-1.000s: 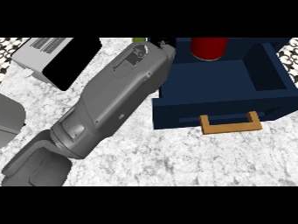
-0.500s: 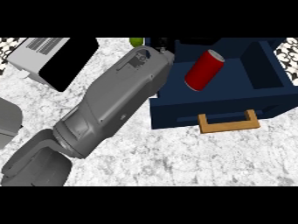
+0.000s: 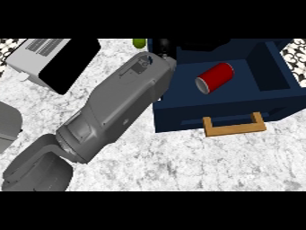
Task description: Pick up the can, place it into the drawer and close the drawer
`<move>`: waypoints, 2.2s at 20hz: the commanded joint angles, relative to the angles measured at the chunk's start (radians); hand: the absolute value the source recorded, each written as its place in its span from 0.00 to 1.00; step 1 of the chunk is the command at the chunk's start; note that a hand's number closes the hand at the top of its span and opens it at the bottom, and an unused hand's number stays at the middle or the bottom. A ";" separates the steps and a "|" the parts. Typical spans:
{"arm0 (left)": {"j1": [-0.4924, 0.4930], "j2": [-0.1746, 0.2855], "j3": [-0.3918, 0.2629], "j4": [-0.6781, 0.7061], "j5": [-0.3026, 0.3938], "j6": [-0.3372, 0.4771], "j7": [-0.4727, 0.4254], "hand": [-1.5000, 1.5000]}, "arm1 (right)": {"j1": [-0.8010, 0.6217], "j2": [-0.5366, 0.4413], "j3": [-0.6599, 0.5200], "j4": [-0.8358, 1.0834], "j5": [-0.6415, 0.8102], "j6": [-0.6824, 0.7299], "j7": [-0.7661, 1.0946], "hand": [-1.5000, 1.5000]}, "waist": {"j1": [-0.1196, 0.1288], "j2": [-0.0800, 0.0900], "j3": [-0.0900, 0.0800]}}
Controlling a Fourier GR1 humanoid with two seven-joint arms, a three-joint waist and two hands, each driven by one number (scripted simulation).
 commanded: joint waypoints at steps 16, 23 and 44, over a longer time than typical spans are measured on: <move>0.010 0.000 -0.003 -0.042 0.118 -0.002 -0.165 0.00 | -0.162 -0.058 0.101 -0.134 0.411 0.064 -0.205 0.00 | 0.045 -0.001 -0.001; -0.067 0.000 0.003 -0.032 0.131 0.020 -0.103 0.00 | -0.279 -0.082 0.287 -0.089 0.764 0.031 -0.222 0.00 | 0.077 -0.006 -0.002; -0.010 0.120 0.016 -0.124 0.037 0.031 0.008 0.00 | -0.758 -0.123 0.675 0.681 1.491 -0.313 -0.404 0.00 | 0.125 -0.017 -0.002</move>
